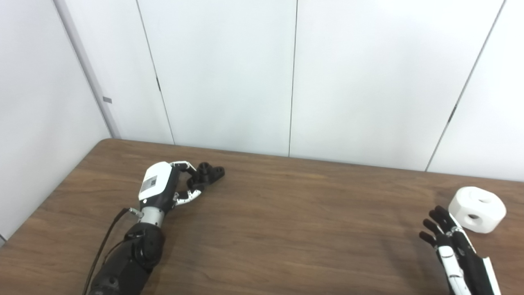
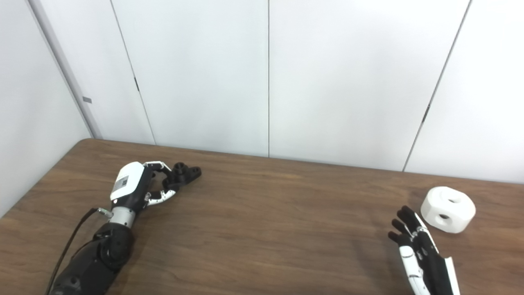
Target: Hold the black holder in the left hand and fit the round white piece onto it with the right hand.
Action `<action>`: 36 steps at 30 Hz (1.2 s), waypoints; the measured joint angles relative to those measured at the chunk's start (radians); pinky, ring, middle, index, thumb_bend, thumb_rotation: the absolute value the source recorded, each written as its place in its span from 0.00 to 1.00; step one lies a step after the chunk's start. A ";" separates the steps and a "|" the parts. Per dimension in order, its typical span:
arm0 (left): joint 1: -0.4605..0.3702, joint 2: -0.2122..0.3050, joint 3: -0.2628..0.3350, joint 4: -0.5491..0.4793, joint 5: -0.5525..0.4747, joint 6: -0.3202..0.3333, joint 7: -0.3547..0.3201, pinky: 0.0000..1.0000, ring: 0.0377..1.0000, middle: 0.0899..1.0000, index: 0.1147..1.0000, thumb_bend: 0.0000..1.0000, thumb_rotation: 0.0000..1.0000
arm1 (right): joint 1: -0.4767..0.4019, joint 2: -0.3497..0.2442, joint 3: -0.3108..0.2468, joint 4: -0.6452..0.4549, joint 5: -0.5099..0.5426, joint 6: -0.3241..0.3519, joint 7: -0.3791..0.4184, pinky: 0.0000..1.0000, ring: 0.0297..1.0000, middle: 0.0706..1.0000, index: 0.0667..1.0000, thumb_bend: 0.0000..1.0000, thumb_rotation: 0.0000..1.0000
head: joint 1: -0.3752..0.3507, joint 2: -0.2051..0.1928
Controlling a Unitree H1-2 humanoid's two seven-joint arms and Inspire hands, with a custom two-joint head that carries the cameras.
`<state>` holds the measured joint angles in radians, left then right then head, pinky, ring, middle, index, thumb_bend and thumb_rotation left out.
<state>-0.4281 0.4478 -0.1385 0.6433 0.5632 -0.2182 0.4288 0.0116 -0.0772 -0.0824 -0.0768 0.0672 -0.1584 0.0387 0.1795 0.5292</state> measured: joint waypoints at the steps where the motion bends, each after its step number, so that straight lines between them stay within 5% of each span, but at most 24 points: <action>1: 0.002 -0.001 -0.001 -0.006 0.003 0.000 0.000 0.66 0.71 0.62 0.42 0.52 0.05 | 0.000 0.000 0.000 0.000 0.000 0.000 0.000 0.80 0.86 0.89 0.87 0.25 0.70 | 0.000 0.003; 22: 0.139 -0.045 -0.012 -0.269 0.031 -0.029 -0.063 0.70 0.72 0.61 0.41 0.52 0.05 | 0.003 0.002 -0.001 -0.007 -0.005 0.004 -0.003 0.80 0.86 0.88 0.86 0.27 0.73 | 0.005 0.015; 32: 0.157 -0.066 0.015 -0.296 0.031 -0.035 -0.075 0.68 0.73 0.68 0.43 0.52 0.07 | 0.003 0.004 -0.004 -0.007 0.014 0.004 -0.002 0.79 0.85 0.88 0.85 0.24 0.69 | 0.006 0.014; 33: 0.158 -0.069 0.021 -0.296 0.030 -0.035 -0.075 0.68 0.75 0.71 0.54 0.77 0.14 | 0.003 0.004 -0.005 -0.007 0.016 0.004 -0.002 0.79 0.85 0.87 0.85 0.24 0.69 | 0.017 0.006; 36: 0.160 -0.077 0.035 -0.299 0.040 -0.023 -0.065 0.74 0.84 0.85 0.78 0.97 0.30 | 0.003 0.004 -0.008 -0.007 0.023 0.004 -0.003 0.78 0.86 0.88 0.85 0.23 0.69 | 0.023 0.005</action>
<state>-0.2682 0.3706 -0.1033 0.3442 0.6036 -0.2409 0.3639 0.0143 -0.0729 -0.0902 -0.0834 0.0906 -0.1546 0.0360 0.2025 0.5338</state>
